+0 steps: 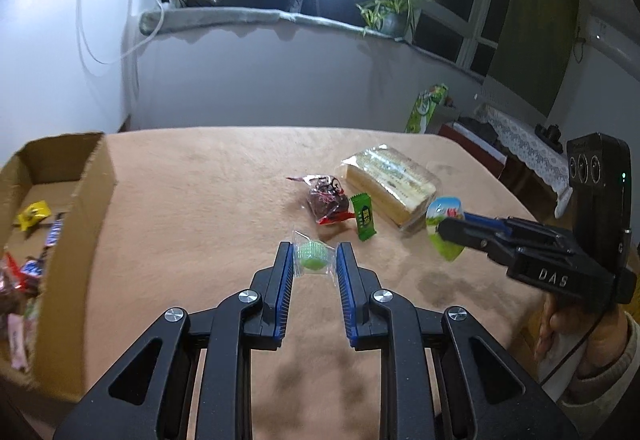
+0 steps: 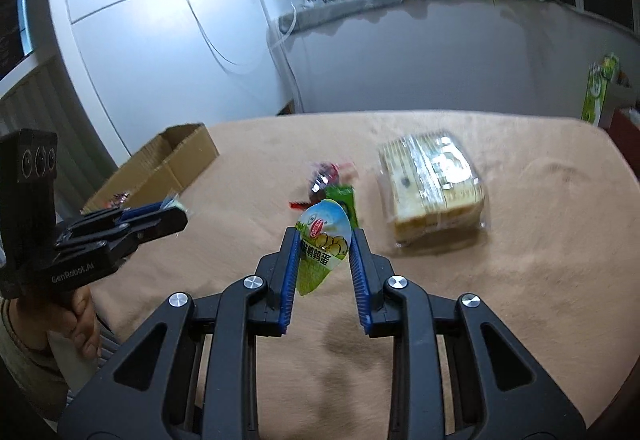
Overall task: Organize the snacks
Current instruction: 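Carry the pouch and green candy into the box and open both grippers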
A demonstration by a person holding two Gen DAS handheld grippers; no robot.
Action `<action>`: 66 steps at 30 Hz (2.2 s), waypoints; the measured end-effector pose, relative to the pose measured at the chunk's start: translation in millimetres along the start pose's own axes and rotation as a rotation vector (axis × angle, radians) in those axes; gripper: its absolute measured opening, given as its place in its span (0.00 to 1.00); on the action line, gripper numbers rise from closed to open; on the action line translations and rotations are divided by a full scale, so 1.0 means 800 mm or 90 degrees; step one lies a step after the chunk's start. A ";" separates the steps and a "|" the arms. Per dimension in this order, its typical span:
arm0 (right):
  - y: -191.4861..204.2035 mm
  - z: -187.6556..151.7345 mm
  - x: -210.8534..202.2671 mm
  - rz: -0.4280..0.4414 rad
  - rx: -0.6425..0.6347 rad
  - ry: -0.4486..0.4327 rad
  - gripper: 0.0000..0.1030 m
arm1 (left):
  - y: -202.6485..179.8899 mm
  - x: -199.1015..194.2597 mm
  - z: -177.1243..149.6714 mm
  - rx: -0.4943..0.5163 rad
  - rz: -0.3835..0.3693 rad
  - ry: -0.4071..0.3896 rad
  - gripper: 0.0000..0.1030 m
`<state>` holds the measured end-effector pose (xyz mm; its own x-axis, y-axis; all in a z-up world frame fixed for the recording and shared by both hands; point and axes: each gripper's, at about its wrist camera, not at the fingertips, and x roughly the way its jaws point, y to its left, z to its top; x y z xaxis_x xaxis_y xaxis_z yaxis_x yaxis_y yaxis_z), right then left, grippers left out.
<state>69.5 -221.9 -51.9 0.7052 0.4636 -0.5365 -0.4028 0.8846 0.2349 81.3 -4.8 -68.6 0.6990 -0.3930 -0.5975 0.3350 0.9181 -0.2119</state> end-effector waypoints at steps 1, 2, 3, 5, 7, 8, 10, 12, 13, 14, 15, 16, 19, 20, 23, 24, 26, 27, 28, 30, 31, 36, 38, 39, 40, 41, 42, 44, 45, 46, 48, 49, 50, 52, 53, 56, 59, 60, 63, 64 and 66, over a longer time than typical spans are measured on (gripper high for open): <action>0.007 0.003 -0.005 0.001 -0.005 -0.006 0.25 | 0.001 -0.007 -0.002 -0.002 0.003 -0.007 0.20; 0.014 0.005 -0.006 0.002 -0.008 -0.009 0.25 | 0.003 -0.016 -0.004 -0.005 0.006 -0.014 0.20; 0.020 0.008 -0.009 0.002 -0.013 -0.012 0.25 | 0.005 -0.024 -0.006 -0.006 0.009 -0.019 0.20; 0.037 0.012 -0.010 0.005 -0.026 -0.016 0.25 | 0.009 -0.037 -0.008 -0.010 0.016 -0.030 0.20; 0.054 0.017 -0.011 0.007 -0.039 -0.019 0.25 | 0.018 -0.052 -0.012 -0.018 0.023 -0.043 0.20; 0.060 0.017 -0.012 0.008 -0.044 -0.020 0.25 | 0.022 -0.059 -0.013 -0.023 0.026 -0.049 0.20; 0.079 0.021 -0.010 0.012 -0.058 -0.018 0.25 | 0.034 -0.071 -0.016 -0.032 0.031 -0.061 0.20; 0.096 0.022 -0.006 0.015 -0.070 -0.017 0.25 | 0.046 -0.082 -0.018 -0.039 0.040 -0.071 0.20; 0.104 0.023 -0.004 0.018 -0.077 -0.015 0.25 | 0.051 -0.088 -0.020 -0.042 0.046 -0.077 0.20; 0.110 0.023 0.000 0.020 -0.082 -0.013 0.25 | 0.058 -0.093 -0.021 -0.045 0.051 -0.082 0.20; 0.118 0.025 0.004 0.023 -0.089 -0.012 0.25 | 0.064 -0.097 -0.022 -0.047 0.057 -0.086 0.20; 0.126 0.026 0.008 0.026 -0.095 -0.010 0.25 | 0.067 -0.101 -0.023 -0.049 0.061 -0.089 0.20; 0.150 0.031 0.022 0.037 -0.114 -0.002 0.25 | 0.088 -0.114 -0.029 -0.060 0.085 -0.101 0.20; 0.157 0.032 0.027 0.041 -0.118 0.000 0.25 | 0.094 -0.116 -0.030 -0.063 0.091 -0.103 0.19; 0.183 0.037 0.043 0.057 -0.135 0.007 0.25 | 0.117 -0.126 -0.035 -0.079 0.111 -0.111 0.19; 0.191 0.039 0.049 0.063 -0.141 0.009 0.25 | 0.125 -0.131 -0.038 -0.084 0.118 -0.113 0.19; 0.206 0.041 0.060 0.076 -0.152 0.013 0.25 | 0.138 -0.136 -0.041 -0.092 0.130 -0.116 0.19; 0.215 0.043 0.066 0.084 -0.157 0.015 0.25 | 0.146 -0.138 -0.042 -0.097 0.138 -0.116 0.19; 0.225 0.044 0.071 0.091 -0.164 0.017 0.25 | 0.150 -0.141 -0.044 -0.100 0.142 -0.117 0.19; 0.241 0.046 0.082 0.104 -0.174 0.021 0.25 | 0.165 -0.145 -0.048 -0.111 0.153 -0.118 0.19; 0.250 0.047 0.087 0.112 -0.180 0.022 0.25 | 0.170 -0.147 -0.049 -0.114 0.157 -0.119 0.19; 0.290 0.054 0.108 0.143 -0.208 0.024 0.25 | 0.192 -0.153 -0.055 -0.125 0.177 -0.118 0.19; 0.304 0.058 0.115 0.152 -0.218 0.022 0.25 | 0.200 -0.154 -0.055 -0.127 0.180 -0.118 0.19; 0.310 0.061 0.119 0.156 -0.222 0.020 0.25 | 0.204 -0.154 -0.054 -0.127 0.182 -0.117 0.19; 0.314 0.063 0.122 0.158 -0.225 0.019 0.25 | 0.205 -0.154 -0.053 -0.127 0.183 -0.117 0.19; 0.318 0.065 0.126 0.162 -0.227 0.018 0.25 | 0.207 -0.153 -0.052 -0.124 0.184 -0.116 0.19; 0.323 0.068 0.130 0.164 -0.231 0.017 0.25 | 0.208 -0.151 -0.051 -0.121 0.186 -0.115 0.19; 0.330 0.074 0.138 0.168 -0.234 0.015 0.25 | 0.211 -0.150 -0.049 -0.119 0.187 -0.114 0.19; 0.334 0.077 0.143 0.170 -0.237 0.014 0.25 | 0.213 -0.149 -0.048 -0.118 0.186 -0.113 0.19; 0.337 0.080 0.148 0.171 -0.239 0.013 0.25 | 0.213 -0.148 -0.048 -0.117 0.186 -0.112 0.19; 0.341 0.084 0.158 0.175 -0.240 0.015 0.25 | 0.216 -0.143 -0.047 -0.115 0.187 -0.108 0.19; 0.343 0.087 0.163 0.178 -0.240 0.015 0.25 | 0.217 -0.141 -0.047 -0.114 0.188 -0.106 0.19; 0.347 0.089 0.170 0.180 -0.243 0.015 0.25 | 0.217 -0.139 -0.047 -0.113 0.188 -0.104 0.19; 0.352 0.093 0.182 0.183 -0.247 0.017 0.26 | 0.218 -0.135 -0.048 -0.112 0.188 -0.098 0.19; 0.354 0.093 0.190 0.182 -0.251 0.023 0.26 | 0.219 -0.133 -0.049 -0.112 0.188 -0.096 0.20; 0.355 0.091 0.195 0.178 -0.251 0.018 0.40 | 0.219 -0.125 -0.051 -0.100 0.213 -0.075 0.23; 0.350 0.081 0.185 0.168 -0.255 0.002 0.58 | 0.219 -0.124 -0.054 -0.096 0.259 -0.067 0.60; 0.349 0.079 0.183 0.167 -0.255 0.000 0.58 | 0.218 -0.128 -0.055 -0.096 0.266 -0.079 0.69; 0.343 0.075 0.175 0.162 -0.250 -0.001 0.58 | 0.216 -0.134 -0.056 -0.097 0.273 -0.085 0.70; 0.341 0.075 0.171 0.161 -0.247 -0.004 0.58 | 0.216 -0.136 -0.056 -0.097 0.276 -0.086 0.70; 0.337 0.075 0.162 0.155 -0.243 -0.012 0.59 | 0.216 -0.139 -0.057 -0.100 0.279 -0.088 0.70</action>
<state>87.0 79.5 -9.3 0.5725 0.6593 -0.4874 -0.7416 0.6699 0.0351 32.5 200.2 -74.1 0.8340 0.0396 -0.5504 -0.1020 0.9913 -0.0831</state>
